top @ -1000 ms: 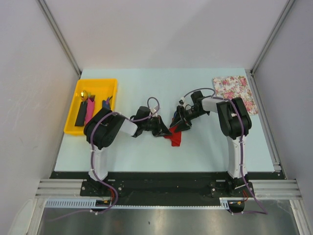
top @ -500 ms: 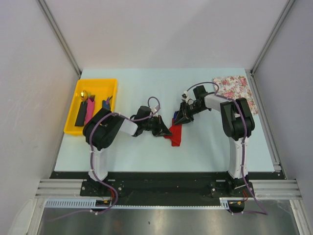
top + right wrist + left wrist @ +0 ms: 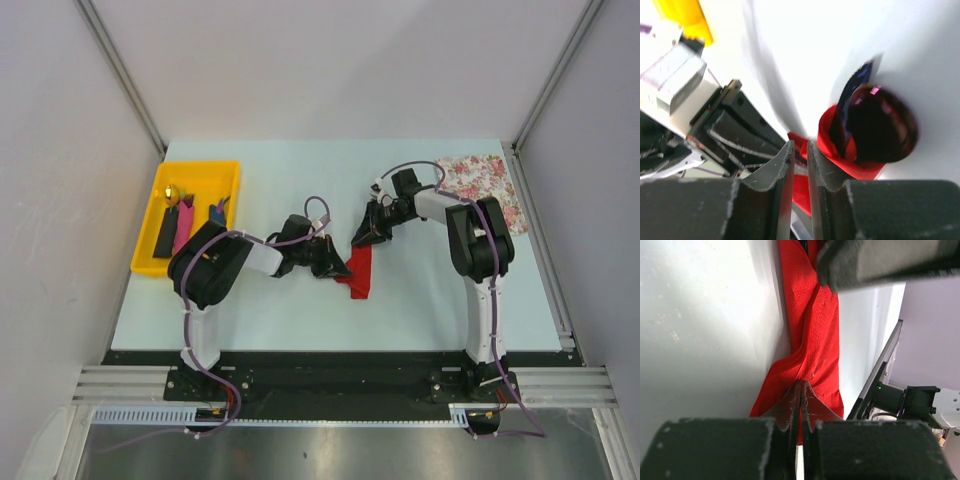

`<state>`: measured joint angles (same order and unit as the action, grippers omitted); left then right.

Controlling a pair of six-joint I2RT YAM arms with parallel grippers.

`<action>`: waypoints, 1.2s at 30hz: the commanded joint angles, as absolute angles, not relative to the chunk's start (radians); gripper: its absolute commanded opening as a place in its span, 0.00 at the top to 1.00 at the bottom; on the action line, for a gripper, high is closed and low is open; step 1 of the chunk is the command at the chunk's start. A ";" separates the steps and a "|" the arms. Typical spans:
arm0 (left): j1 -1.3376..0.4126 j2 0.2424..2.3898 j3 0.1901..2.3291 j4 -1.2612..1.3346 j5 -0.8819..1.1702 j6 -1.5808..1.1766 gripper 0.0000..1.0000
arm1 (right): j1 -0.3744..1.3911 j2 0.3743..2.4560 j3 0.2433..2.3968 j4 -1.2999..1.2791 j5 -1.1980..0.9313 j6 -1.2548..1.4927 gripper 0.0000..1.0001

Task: Place the utensils on the paper napkin and roll it up

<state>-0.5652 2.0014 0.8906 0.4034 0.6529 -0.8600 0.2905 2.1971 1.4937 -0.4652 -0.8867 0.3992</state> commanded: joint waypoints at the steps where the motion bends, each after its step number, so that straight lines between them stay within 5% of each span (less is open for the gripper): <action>1: -0.577 2.011 0.877 0.273 0.540 -0.782 0.97 | 0.290 2.227 1.546 -0.455 -0.841 0.391 0.80; 29: -0.601 1.924 0.856 0.169 0.476 -0.729 1.00 | 0.255 2.292 1.568 -0.598 -0.753 0.164 0.86; 36: -0.609 1.928 0.864 0.144 0.457 -0.721 1.00 | 0.244 2.194 1.572 -0.562 -0.906 0.238 0.75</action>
<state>-0.5949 1.9171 0.8742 0.2836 0.5331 -0.7822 0.2653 2.2494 1.5528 -0.5762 -0.8654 0.2169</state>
